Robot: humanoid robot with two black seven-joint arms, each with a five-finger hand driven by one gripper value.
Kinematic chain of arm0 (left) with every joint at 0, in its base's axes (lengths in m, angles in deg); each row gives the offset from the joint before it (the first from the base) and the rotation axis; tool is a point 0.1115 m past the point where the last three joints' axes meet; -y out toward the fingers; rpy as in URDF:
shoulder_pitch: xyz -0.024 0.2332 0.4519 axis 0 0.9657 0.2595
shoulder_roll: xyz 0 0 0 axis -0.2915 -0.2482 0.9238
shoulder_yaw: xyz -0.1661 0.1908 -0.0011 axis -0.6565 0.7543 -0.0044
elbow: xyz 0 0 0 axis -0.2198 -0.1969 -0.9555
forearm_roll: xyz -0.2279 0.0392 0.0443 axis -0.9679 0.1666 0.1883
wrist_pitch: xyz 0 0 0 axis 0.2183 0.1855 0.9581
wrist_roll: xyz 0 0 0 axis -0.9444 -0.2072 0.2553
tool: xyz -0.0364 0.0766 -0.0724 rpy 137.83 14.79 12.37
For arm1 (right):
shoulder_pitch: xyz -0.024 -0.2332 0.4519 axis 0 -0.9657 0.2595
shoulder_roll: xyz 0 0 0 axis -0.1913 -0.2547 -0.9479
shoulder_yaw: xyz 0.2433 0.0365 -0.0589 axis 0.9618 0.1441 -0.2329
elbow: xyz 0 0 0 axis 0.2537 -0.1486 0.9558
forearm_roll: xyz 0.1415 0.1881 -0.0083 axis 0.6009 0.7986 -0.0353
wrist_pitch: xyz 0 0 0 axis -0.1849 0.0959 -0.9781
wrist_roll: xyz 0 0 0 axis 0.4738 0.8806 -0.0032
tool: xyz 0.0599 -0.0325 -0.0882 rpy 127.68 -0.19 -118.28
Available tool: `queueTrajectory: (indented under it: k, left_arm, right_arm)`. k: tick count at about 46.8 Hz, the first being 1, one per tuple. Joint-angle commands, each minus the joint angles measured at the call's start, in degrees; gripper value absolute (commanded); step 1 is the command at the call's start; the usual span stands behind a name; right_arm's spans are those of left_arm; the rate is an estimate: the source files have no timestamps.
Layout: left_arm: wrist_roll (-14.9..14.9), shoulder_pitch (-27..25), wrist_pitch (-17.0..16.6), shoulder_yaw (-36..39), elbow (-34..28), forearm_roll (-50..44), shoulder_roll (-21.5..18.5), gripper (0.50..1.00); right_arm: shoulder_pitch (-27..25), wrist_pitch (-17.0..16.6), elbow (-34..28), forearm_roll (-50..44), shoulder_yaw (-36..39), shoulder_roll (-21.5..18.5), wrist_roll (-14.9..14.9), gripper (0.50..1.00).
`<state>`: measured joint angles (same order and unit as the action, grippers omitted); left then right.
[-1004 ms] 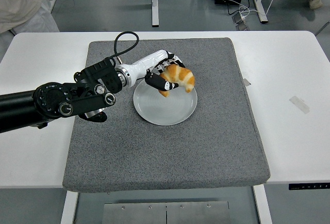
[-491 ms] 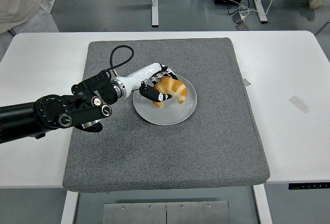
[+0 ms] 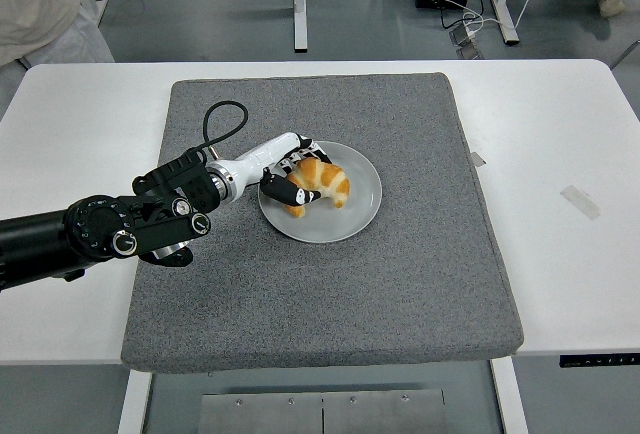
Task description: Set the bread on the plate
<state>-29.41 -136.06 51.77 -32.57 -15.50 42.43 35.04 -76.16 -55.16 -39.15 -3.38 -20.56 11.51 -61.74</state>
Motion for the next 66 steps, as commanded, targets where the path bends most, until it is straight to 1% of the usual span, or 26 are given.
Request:
queueTrajectory:
  k: [1, 10, 11, 13, 15, 18, 19, 24, 27, 29, 43, 48, 51, 58, 66]
  left_arm:
    - [-0.03, 0.16, 0.03, 0.02, 0.03, -0.01, 0.19, 0.500]
    - [-0.03, 0.43, 0.03, -0.07, 0.82, -0.09, 0.72, 0.502]
    - [-0.03, 0.43, 0.03, -0.07, 0.82, -0.09, 0.72, 0.507]
    - [-0.11, 0.34, 0.03, -0.33, 0.82, -0.18, 0.72, 0.535]
    - [-0.11, 0.34, 0.03, -0.60, 0.82, -0.88, 0.81, 0.591]
    - [-0.11, 0.43, 0.12, -1.03, 0.82, -1.15, 0.90, 0.707]
    - [-0.20, 0.43, 0.04, -1.30, 0.82, -1.23, 0.98, 0.735]
    - [-0.38, 1.13, 0.12, -3.23, 1.00, -1.76, 1.34, 0.858]
    - [-0.38, 1.40, 0.12, -3.76, 1.00, -2.29, 1.34, 0.945]
    - [-0.38, 1.48, 0.21, -3.85, 1.00, -2.55, 1.34, 0.969]
    - [-0.47, 1.48, 0.65, -3.85, 0.91, -2.64, 1.07, 0.978]
    - [-0.47, 0.78, 0.83, -4.11, 0.56, -3.96, 0.46, 0.980]
    - [-0.47, 0.17, 1.00, -4.55, 0.03, -4.84, -0.59, 0.981]
    - [-0.47, -2.29, 3.72, -6.39, -1.02, -5.19, -3.76, 0.983]
    - [-0.47, -3.88, 7.85, -10.35, -1.02, -6.33, -6.75, 0.984]
  right_arm:
    - [0.00, -0.04, 0.00, 0.07, 0.00, 0.00, 0.00, 1.000]
    - [0.09, -0.04, 0.00, 0.07, 0.00, 0.00, 0.00, 1.000]
    - [0.09, -0.04, 0.00, -0.02, 0.00, 0.00, 0.00, 1.000]
    - [0.09, 0.05, 0.00, 0.07, 0.00, 0.00, 0.00, 1.000]
    - [0.09, 0.05, 0.00, -0.02, -0.09, 0.00, 0.00, 1.000]
    - [0.09, 0.05, 0.00, -0.02, 0.00, 0.00, 0.00, 1.000]
    - [0.09, -0.04, 0.00, 0.07, 0.00, 0.00, 0.00, 1.000]
    - [0.18, -0.04, 0.00, 0.07, 0.00, 0.00, 0.00, 1.000]
    - [0.18, 0.05, 0.00, -0.02, 0.00, 0.00, 0.00, 1.000]
    - [0.18, 0.05, 0.00, -0.02, 0.00, 0.00, 0.00, 1.000]
    - [0.18, 0.05, 0.00, -0.02, 0.00, 0.00, 0.00, 1.000]
    - [0.18, -0.04, 0.00, 0.07, 0.00, 0.00, 0.00, 1.000]
    - [0.18, 0.05, 0.00, -0.02, 0.00, 0.00, 0.00, 1.000]
    - [0.26, 0.05, 0.00, -0.02, 0.00, 0.00, 0.00, 1.000]
    - [0.26, 0.05, 0.00, 0.07, 0.00, 0.00, 0.00, 1.000]
